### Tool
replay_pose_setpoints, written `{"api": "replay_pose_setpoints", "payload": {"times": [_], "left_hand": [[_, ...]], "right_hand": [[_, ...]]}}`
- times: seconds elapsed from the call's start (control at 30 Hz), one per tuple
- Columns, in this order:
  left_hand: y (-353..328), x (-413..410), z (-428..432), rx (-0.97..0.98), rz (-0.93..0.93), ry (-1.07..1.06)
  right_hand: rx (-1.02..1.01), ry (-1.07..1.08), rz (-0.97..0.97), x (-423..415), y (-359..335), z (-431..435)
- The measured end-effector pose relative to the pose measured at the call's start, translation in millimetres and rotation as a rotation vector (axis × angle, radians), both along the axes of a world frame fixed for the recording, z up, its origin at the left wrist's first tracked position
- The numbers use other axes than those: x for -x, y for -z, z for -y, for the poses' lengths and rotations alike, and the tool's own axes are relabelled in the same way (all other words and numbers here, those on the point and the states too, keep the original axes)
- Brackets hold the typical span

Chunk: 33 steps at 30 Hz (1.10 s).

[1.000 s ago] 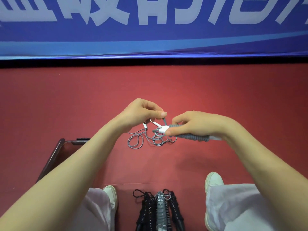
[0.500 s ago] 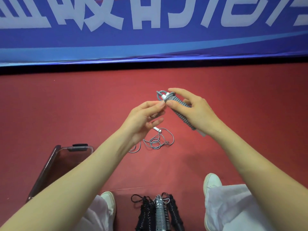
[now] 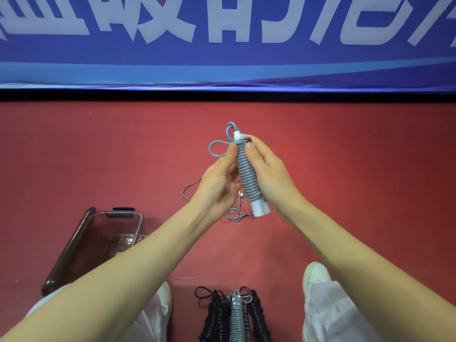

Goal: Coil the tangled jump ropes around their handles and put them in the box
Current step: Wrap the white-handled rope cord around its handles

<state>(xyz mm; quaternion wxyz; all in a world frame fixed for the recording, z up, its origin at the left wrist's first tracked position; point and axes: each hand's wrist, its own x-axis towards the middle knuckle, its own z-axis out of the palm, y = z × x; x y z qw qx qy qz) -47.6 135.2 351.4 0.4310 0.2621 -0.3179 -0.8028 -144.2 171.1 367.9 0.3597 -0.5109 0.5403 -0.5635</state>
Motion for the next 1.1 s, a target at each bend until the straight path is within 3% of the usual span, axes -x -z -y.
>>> {"api": "replay_pose_setpoints", "payload": {"times": [0.17, 0.3, 0.4, 0.53, 0.63, 0.77, 0.97, 1.1], "left_hand": [[-3, -5, 4, 0.045, -0.048, 0.088], [-5, -2, 6, 0.104, 0.059, 0.037], [-3, -2, 5, 0.117, 0.144, 0.023], [-7, 1, 1, 0.138, 0.185, 0.037], [-10, 0, 8, 0.195, 0.129, 0.029], [-7, 0, 7, 0.184, 0.151, 0.048], [-10, -1, 4, 0.157, 0.195, 0.013], [-13, -4, 7, 0.167, 0.169, -0.031]], "right_hand": [[-0.009, 0.088, -0.219, 9, -2, 2], [0.158, 0.054, -0.101, 21, -10, -1], [0.167, 0.077, -0.017, 25, -8, 0], [0.313, 0.298, -0.323, 36, -3, 2], [0.419, 0.240, -0.412, 37, -1, 2], [0.371, 0.054, -0.323, 33, -3, -4], [0.291, 0.030, -0.195, 28, -6, 0], [0.429, 0.110, -0.516, 28, -3, 2]]}}
